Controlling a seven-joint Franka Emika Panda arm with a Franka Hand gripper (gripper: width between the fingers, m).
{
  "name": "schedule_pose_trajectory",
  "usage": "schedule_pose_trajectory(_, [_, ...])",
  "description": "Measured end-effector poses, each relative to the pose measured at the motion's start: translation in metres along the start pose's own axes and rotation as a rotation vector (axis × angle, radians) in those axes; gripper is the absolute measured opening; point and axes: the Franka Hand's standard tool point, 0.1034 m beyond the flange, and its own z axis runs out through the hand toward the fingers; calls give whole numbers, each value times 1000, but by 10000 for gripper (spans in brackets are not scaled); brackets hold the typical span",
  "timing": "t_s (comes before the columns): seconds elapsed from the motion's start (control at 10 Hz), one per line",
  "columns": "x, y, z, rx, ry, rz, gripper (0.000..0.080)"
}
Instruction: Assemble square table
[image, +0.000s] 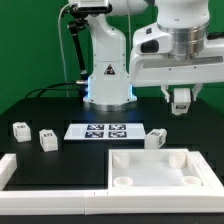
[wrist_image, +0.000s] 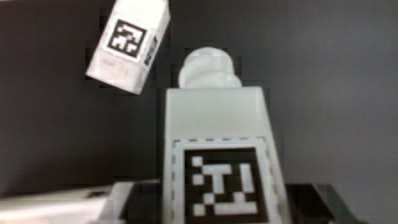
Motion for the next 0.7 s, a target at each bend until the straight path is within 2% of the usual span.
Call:
schedule_pose_trajectory(0.1, [21, 4, -13, 14, 73, -8, 290])
schedule_pose_trajectory(0.2, [50, 7, -33, 30, 173, 3, 290])
schedule_pose_trajectory(0.3, [75, 9, -49, 47, 315, -2, 290])
schedule_pose_trajectory(0.4, [84, 13, -61, 23, 378, -39, 290])
schedule_pose_trajectory(0.5, [89, 9, -64, 42, 456, -39, 290])
schedule_pose_trajectory(0.7, [88, 2, -62, 75, 583, -54, 290])
